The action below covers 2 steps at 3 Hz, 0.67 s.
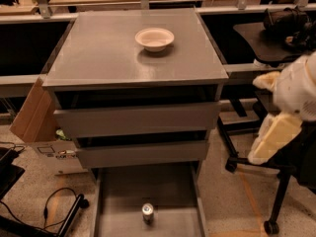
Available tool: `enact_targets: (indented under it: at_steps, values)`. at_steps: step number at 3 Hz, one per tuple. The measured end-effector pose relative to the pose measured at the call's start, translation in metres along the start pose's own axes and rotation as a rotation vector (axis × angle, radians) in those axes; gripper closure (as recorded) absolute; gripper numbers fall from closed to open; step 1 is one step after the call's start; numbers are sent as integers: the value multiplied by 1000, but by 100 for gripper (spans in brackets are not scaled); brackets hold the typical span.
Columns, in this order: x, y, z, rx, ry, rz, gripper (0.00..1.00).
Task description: Pick redbull can from bottom drawer and place on counter
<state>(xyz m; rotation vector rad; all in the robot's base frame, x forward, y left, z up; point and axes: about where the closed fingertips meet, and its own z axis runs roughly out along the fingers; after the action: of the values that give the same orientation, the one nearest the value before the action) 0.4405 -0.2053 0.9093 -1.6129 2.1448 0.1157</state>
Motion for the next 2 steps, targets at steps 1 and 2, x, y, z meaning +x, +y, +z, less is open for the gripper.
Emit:
enact_targets:
  at_steps: [1, 2]
  values:
    - [10, 27, 82, -77, -161, 6, 0]
    - [9, 38, 151, -91, -342, 26, 0]
